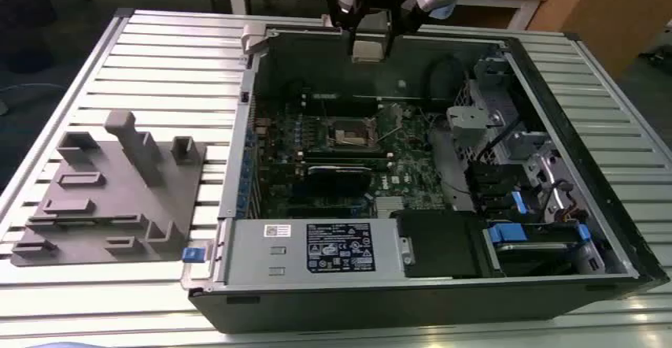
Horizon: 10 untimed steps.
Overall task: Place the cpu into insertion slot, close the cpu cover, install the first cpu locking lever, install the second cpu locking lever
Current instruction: 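Place the cpu into insertion slot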
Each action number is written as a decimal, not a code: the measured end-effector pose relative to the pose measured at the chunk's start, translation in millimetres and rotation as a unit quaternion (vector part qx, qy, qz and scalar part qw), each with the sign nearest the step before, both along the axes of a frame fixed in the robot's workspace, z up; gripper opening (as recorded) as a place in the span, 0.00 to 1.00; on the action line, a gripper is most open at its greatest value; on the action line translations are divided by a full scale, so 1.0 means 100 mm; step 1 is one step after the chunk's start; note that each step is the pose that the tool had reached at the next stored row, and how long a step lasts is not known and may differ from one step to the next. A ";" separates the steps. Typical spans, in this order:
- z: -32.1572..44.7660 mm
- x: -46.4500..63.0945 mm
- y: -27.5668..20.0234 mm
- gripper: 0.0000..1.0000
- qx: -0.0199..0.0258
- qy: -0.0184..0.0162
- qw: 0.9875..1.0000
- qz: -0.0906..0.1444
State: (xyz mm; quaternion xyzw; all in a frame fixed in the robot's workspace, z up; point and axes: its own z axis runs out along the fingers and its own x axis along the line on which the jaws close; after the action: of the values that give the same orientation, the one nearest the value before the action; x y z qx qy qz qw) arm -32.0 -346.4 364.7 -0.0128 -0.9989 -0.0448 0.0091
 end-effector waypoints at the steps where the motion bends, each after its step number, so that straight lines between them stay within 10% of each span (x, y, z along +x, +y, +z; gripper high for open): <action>1: 0.000 0.00 0.000 0.54 0.000 0.000 1.000 0.000; 10: -0.030 0.00 0.000 0.54 0.000 0.000 1.000 0.000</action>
State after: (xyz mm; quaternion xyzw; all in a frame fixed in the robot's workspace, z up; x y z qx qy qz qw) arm -32.3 -346.4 361.7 -0.0128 -0.9989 -0.0448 0.0091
